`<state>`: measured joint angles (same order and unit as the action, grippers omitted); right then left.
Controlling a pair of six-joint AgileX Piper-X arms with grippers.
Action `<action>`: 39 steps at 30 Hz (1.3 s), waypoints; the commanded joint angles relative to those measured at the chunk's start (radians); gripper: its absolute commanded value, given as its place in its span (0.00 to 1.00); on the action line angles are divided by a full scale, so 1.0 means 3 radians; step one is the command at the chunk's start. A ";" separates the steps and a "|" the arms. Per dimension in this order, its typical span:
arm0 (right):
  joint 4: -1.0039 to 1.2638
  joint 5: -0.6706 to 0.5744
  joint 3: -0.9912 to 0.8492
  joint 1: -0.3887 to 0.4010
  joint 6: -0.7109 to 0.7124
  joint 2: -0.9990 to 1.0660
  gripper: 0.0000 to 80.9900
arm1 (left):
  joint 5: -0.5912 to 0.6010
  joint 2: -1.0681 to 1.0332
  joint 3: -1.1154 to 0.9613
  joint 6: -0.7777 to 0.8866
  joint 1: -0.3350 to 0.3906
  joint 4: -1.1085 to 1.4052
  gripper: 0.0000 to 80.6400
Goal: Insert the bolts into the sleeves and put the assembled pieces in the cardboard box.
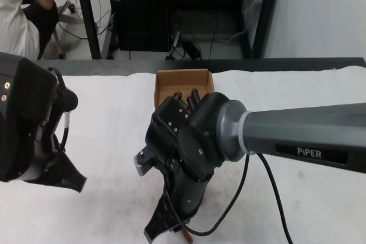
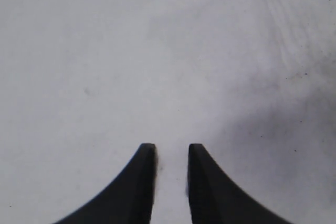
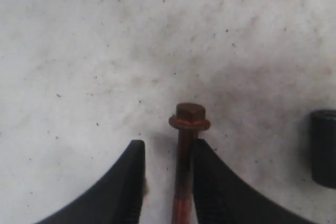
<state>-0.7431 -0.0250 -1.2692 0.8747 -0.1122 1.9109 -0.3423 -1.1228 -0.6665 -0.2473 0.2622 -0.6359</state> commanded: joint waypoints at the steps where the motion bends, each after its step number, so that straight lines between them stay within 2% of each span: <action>1: 0.0066 0.0017 -0.0006 0.0002 -0.0004 -0.0031 0.37 | -0.0054 0.0041 -0.0034 0.0023 -0.0009 -0.0009 0.27; 12: -0.0048 0.0083 0.0000 0.0002 0.0027 -0.0013 0.37 | -0.0054 0.0041 -0.0034 0.0023 -0.0009 -0.0009 0.27; 19: -0.0033 0.0083 0.0235 0.0002 0.0061 -0.0013 0.37 | -0.0054 0.0041 -0.0034 0.0023 -0.0009 -0.0009 0.27; 29: 0.0187 0.0083 0.0299 0.0002 0.0067 -0.0013 0.37 | -0.0054 0.0041 -0.0034 0.0023 -0.0009 -0.0009 0.27; 39: 0.0249 0.0083 0.0299 0.0002 0.0324 -0.0013 0.37 | -0.0054 0.0041 -0.0034 0.0023 -0.0009 -0.0009 0.27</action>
<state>-0.6950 0.0000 -1.1861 0.8747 -0.0248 1.9038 -0.3423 -1.1228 -0.6665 -0.2473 0.2622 -0.6359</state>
